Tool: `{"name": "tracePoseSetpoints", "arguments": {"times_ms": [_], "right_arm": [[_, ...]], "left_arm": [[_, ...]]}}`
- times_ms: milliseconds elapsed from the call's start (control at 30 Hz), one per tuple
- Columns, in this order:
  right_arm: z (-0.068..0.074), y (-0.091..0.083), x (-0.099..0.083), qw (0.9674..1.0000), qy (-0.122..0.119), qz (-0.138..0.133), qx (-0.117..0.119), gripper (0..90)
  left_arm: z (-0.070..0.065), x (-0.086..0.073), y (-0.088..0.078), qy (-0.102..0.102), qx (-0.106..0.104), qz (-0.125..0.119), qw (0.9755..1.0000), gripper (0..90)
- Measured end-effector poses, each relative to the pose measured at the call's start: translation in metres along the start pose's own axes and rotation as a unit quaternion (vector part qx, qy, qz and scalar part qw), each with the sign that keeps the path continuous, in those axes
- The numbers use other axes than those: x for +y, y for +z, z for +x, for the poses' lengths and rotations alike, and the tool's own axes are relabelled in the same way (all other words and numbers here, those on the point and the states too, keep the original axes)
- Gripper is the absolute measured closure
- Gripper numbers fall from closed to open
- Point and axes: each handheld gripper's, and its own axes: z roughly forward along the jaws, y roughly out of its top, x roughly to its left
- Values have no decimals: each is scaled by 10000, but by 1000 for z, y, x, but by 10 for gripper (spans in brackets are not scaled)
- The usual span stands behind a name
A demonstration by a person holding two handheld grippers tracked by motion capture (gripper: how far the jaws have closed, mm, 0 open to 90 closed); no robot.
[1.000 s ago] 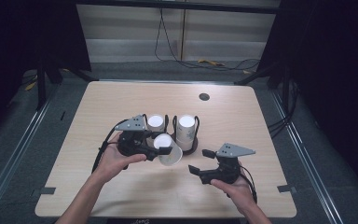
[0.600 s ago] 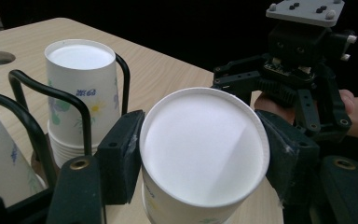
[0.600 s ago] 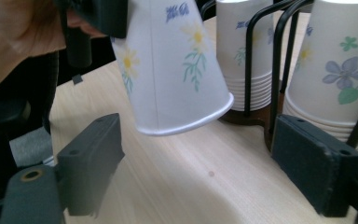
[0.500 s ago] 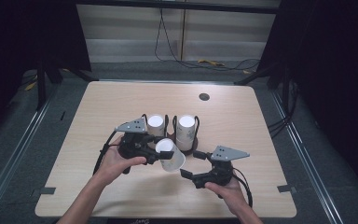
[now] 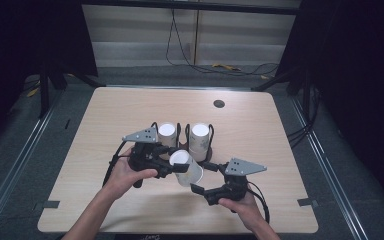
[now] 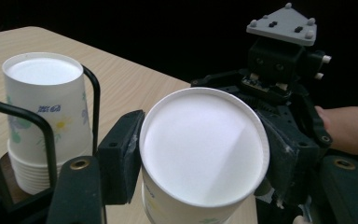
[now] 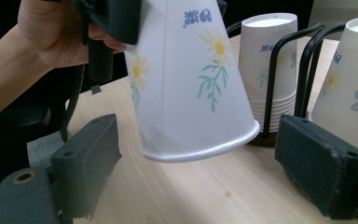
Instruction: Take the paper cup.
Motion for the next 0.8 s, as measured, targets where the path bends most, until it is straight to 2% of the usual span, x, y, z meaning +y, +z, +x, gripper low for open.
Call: {"name": "tracePoseSetpoints", "arguments": {"times_ms": [433,800], "right_arm": [[3,5,-1,9998,-95,-136,135,139],[2,7,-2,9995,-104,-134,268,177]], "left_arm": [[-4,2,7,-25,-211,-73,9997,362],[-7,3,11,-10,-339,-8,9994,362]]}}
